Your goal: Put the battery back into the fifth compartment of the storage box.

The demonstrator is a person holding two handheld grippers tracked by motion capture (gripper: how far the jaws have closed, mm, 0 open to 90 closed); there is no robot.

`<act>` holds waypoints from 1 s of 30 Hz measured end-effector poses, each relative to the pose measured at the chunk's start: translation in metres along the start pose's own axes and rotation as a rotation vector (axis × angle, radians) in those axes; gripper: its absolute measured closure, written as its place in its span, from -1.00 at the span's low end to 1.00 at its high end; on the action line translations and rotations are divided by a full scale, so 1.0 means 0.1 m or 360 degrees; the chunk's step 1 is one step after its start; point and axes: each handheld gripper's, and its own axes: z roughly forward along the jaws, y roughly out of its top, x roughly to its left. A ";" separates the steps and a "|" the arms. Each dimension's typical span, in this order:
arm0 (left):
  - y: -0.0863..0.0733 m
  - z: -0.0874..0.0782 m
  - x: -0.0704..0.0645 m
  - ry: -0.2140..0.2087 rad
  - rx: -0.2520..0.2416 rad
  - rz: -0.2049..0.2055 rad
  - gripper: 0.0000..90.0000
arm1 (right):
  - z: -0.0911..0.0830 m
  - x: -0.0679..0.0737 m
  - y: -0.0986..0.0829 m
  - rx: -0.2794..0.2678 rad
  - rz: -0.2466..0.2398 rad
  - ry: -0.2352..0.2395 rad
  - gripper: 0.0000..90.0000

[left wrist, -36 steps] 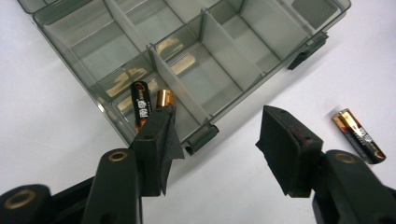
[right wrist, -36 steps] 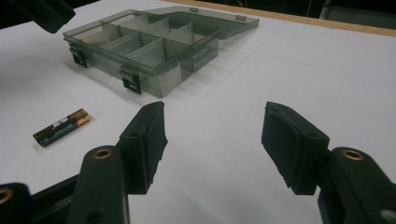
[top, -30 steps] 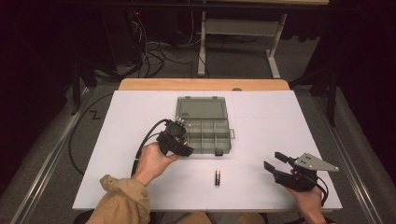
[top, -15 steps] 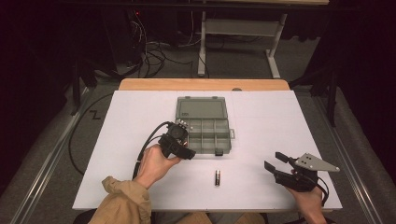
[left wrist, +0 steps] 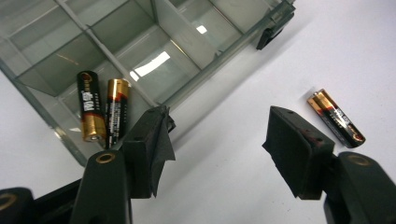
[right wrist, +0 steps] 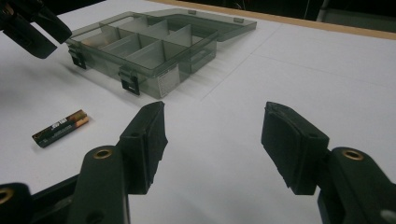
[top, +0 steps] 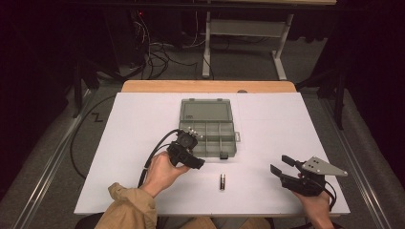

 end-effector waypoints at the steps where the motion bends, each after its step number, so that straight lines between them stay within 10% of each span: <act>1: 0.00 0.01 -0.01 -0.0001 0.0010 0.0006 -0.13 | 0.00 0.00 0.00 0.0001 0.0000 0.0000 -0.07; 30: 0.03 0.14 -0.24 -0.0077 0.0049 0.0074 -0.11 | 0.00 0.00 0.00 0.0000 -0.0002 -0.0001 -0.07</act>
